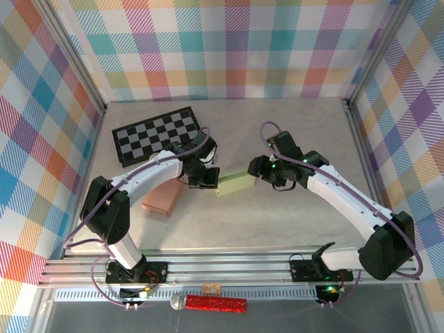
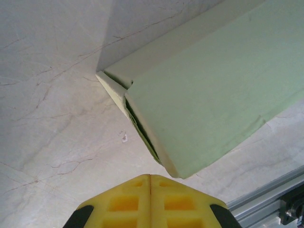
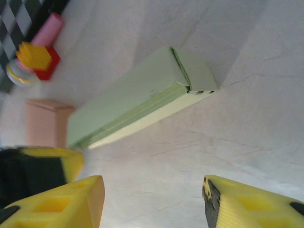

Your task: Fold the paper box

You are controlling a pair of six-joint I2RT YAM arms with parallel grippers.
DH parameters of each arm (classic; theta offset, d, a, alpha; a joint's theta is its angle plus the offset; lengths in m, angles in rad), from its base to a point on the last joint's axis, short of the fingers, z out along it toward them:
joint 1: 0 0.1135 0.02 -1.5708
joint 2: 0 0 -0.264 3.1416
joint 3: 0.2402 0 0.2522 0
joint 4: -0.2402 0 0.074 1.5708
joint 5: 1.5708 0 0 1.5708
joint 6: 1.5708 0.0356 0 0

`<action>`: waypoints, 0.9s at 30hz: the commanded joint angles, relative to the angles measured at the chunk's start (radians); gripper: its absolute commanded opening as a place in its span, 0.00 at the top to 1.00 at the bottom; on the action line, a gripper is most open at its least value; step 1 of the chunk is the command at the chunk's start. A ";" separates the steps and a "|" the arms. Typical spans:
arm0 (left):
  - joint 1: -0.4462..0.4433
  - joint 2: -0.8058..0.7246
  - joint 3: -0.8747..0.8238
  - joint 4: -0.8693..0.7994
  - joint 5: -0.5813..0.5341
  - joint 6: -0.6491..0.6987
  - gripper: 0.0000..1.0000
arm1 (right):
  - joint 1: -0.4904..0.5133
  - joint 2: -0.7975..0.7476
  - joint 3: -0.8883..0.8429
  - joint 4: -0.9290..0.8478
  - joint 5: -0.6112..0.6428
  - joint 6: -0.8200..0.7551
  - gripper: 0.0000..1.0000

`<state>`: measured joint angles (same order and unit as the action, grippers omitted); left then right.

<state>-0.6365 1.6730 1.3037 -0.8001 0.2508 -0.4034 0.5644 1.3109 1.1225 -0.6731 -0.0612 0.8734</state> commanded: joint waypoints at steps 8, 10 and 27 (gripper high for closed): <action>-0.024 -0.052 -0.019 0.014 -0.024 -0.023 1.00 | -0.109 0.082 -0.072 0.234 -0.193 0.365 0.41; -0.025 -0.063 -0.024 0.012 -0.028 -0.028 1.00 | -0.117 0.103 -0.070 0.248 -0.199 0.368 0.41; 0.025 -0.176 -0.060 0.143 0.045 -0.222 0.65 | -0.163 0.176 -0.165 0.314 -0.249 0.363 0.52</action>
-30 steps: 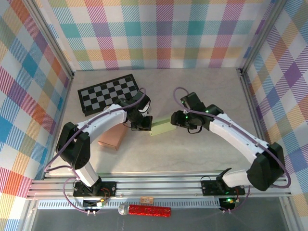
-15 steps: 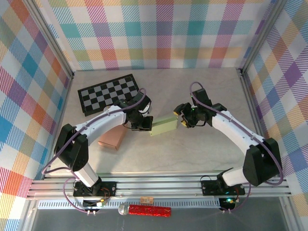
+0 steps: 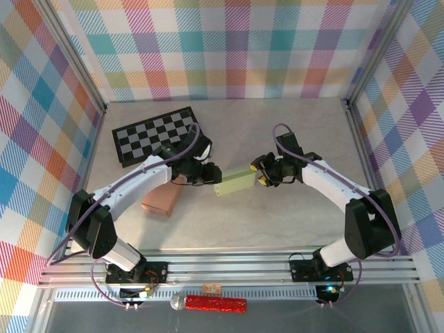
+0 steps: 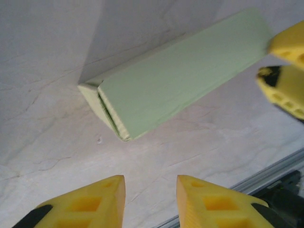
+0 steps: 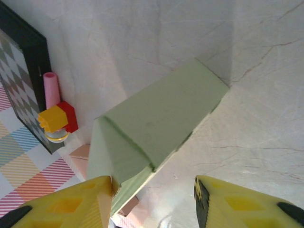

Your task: Fold the paper box

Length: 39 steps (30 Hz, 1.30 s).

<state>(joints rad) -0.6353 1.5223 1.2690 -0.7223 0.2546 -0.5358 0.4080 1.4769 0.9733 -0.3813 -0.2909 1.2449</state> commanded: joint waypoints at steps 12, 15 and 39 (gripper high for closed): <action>0.075 0.052 -0.095 0.199 0.104 -0.234 0.62 | -0.008 0.019 -0.053 0.020 -0.018 -0.024 0.55; 0.081 0.071 -0.096 0.191 0.098 -0.218 0.64 | -0.008 0.019 -0.055 0.005 -0.013 -0.029 0.55; 0.083 0.102 -0.171 0.214 0.086 -0.164 0.82 | -0.009 0.027 -0.066 -0.055 -0.005 -0.034 0.62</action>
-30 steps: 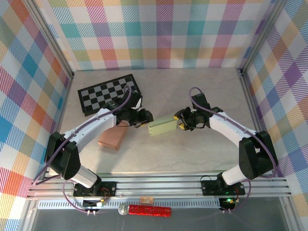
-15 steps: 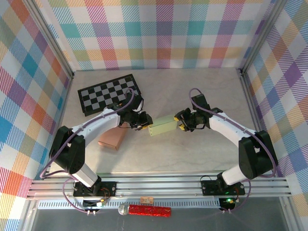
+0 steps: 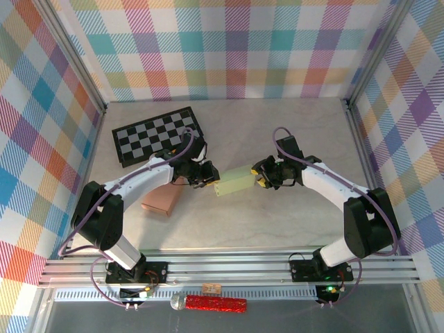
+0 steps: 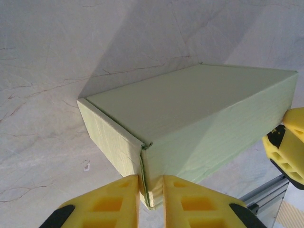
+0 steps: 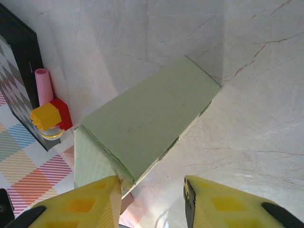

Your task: Fold the paper box

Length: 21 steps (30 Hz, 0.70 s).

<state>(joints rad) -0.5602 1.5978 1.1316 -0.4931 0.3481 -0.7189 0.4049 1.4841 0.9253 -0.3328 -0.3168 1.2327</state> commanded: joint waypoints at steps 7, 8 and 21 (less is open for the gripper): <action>0.005 -0.004 -0.065 0.004 -0.011 0.027 0.83 | 0.033 -0.054 0.116 -0.193 0.093 -0.058 0.51; 0.005 -0.007 -0.067 0.004 -0.011 0.028 0.83 | 0.039 -0.060 0.107 -0.167 0.087 -0.027 0.48; -0.023 -0.024 -0.068 0.007 -0.034 0.037 0.84 | 0.045 0.055 0.146 -0.110 0.070 0.375 0.22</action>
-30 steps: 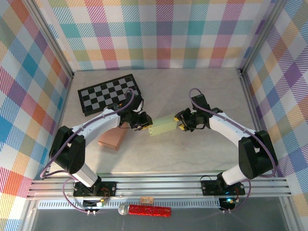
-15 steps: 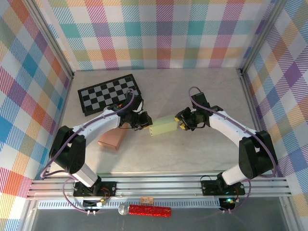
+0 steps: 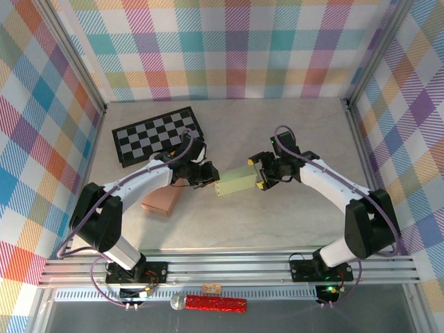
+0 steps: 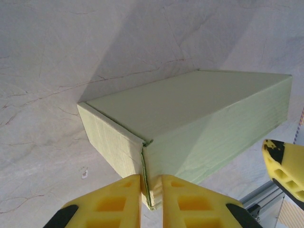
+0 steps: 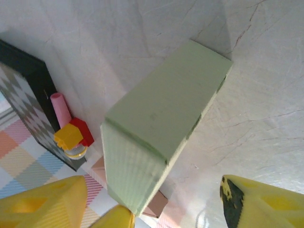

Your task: Fold the paper box

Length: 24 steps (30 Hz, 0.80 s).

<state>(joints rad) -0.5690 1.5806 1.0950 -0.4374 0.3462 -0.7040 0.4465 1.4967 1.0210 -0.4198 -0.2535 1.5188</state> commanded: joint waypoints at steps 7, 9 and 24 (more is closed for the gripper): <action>-0.028 -0.008 -0.017 -0.058 -0.041 0.028 0.84 | 0.001 0.164 0.099 -0.012 -0.044 0.103 0.25; -0.032 -0.008 -0.012 -0.062 -0.045 0.031 0.84 | 0.000 0.183 0.100 0.003 -0.062 0.085 0.28; -0.057 -0.094 0.015 -0.112 -0.083 0.040 0.66 | -0.013 0.129 -0.038 0.259 -0.176 -0.226 0.58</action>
<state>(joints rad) -0.6250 1.5429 1.0958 -0.5087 0.2863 -0.6682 0.4377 1.6585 1.0172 -0.2543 -0.3859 1.3994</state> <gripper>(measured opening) 0.336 0.440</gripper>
